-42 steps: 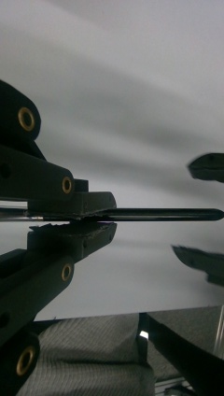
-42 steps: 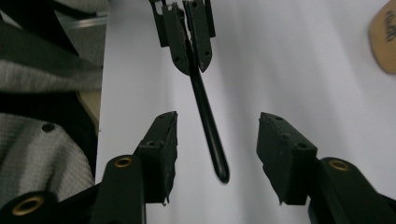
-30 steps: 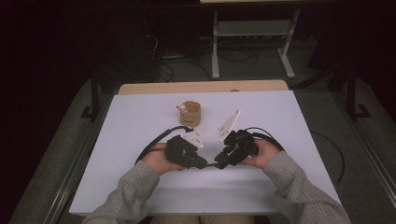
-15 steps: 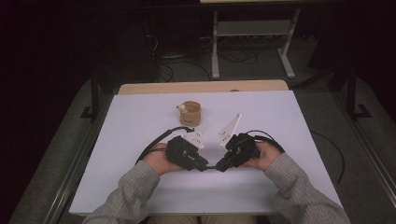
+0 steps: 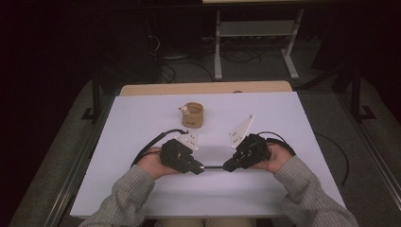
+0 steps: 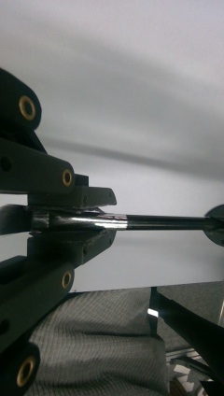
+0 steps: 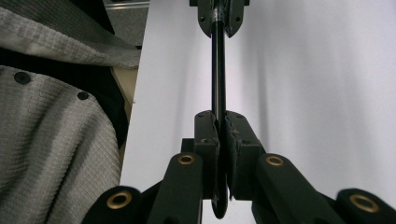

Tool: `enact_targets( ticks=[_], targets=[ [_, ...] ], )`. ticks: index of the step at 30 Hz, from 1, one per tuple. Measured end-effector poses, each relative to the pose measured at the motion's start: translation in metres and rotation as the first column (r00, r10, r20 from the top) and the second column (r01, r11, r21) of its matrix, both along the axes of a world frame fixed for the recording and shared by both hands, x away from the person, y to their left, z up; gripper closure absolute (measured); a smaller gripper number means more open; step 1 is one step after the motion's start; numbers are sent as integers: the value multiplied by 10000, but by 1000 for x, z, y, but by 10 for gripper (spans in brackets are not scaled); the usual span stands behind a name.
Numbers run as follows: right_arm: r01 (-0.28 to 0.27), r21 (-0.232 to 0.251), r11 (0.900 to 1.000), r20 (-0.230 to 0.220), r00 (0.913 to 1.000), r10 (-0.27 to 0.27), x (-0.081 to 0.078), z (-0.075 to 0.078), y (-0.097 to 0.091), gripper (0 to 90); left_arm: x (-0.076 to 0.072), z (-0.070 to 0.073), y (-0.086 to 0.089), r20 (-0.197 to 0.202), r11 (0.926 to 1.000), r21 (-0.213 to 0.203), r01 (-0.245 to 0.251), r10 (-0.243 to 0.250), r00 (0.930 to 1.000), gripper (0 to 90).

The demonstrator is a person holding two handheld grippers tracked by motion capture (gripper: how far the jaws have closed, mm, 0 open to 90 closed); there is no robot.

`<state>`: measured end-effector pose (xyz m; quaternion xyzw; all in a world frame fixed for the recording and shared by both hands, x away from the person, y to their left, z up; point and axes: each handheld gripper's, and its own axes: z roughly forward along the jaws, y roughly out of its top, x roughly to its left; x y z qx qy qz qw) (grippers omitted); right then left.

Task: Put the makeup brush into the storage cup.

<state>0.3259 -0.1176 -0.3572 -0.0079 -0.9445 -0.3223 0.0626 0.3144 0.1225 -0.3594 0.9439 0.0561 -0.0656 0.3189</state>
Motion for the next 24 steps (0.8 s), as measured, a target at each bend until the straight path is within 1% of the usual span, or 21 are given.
enact_targets(
  ticks=[1, 2, 3, 4, 5, 6, 7, 8, 11, 12, 14, 15, 16, 17, 18, 19, 20, 21, 22, 23, 24],
  targets=[
    [-94, 5, 10000, 62, 9999, 94, 0, -1, 1, 831, 0, -1, 0, -21, 9999, 101, 95, -95, 10000, 808],
    [-86, -26, 10000, 9, 10000, 86, -1, -2, 1, 830, -1, -1, -1, 33, 9998, 147, 102, -103, 9999, 811],
    [-99, -71, 9999, 87, 9999, 100, -1, -2, 2, 827, -1, -2, -1, 75, 9996, 248, 105, -107, 9999, 812],
    [26, -131, 9999, 104, 9999, -25, -1, -2, 4, 806, -1, -2, -1, 21, 9996, 247, 108, -108, 9999, 814],
    [26, -131, 9999, 104, 9999, -25, -1, -2, 4, 806, -1, -1, -1, -8, 9996, 245, 99, -99, 10000, 814],
    [41, -109, 9999, 47, 10000, -40, -1, -1, 4, 776, -1, -1, -1, 72, 9996, 253, 141, -143, 9999, 814],
    [117, -72, 9999, 61, 9999, -117, -1, 0, 4, 763, -1, -1, -1, 24, 9994, 312, 135, -136, 9999, 815],
    [60, -13, 10000, 36, 10000, -60, 0, 2, 4, 753, -1, 0, -1, 39, 9993, 331, 144, -146, 9999, 815],
    [97, -513, 9986, 230, 9997, -86, -4, 6, 10, 730, -1, -2, -4, 21, 9994, 339, 100, -101, 9999, 815],
    [10, -563, 9984, 231, 9997, 3, -5, 6, 13, 716, -2, -2, -5, -48, 9994, 322, 136, -135, 9999, 815],
    [-8, -805, 9968, 21, 10000, 9, -7, 3, 17, 697, -4, -2, -7, 124, 9994, 275, 222, -226, 9997, 816],
    [-124, -1028, 9946, 121, 9998, 137, -6, -1, 19, 701, -4, -2, -8, 183, 9990, 309, 326, -332, 9993, 816],
    [-183, -1225, 9923, 145, 9997, 203, -7, -5, 21, 712, -4, -2, -8, 136, 9986, 332, 404, -409, 9991, 816],
    [-235, -1269, 9916, 96, 9996, 249, -7, -8, 22, 722, -4, -2, -8, 228, 9982, 388, 456, -465, 9987, 816],
    [-264, -1276, 9915, -100, 9996, 254, -7, -10, 24, 760, -4, -1, -8, 229, 9981, 392, 476, -485, 9986, 816],
    [-403, -1352, 9900, -86, 9992, 395, -7, -11, 25, 820, -4, -1, -7, 141, 9980, 393, 499, -504, 9986, 816],
    [-437, -1338, 9900, -82, 9990, 430, -8, -13, 25, 824, -4, 0, -7, 207, 9980, 362, 513, -521, 9984, 816],
    [-427, -1338, 9901, -199, 9990, 404, -8, -13, 26, 830, -5, 0, -7, 299, 9986, 272, 451, -459, 9985, 814],
    [-288, -1388, 9899, -303, 9992, 248, -8, -14, 27, 832, -5, 0, -5, 211, 9996, 78, 285, -287, 9994, 809],
    [-242, -1418, 9896, -195, 9996, 216, -9, -13, 26, 832, -5, 0, -4, 203, 9999, -139, 88, -85, 9998, 756],
    [-188, -1357, 9906, -29, 9998, 186, -11, -13, 25, 832, -5, 0, -2, 199, 9987, -485, -140, 149, 9997, 610]
  ],
)
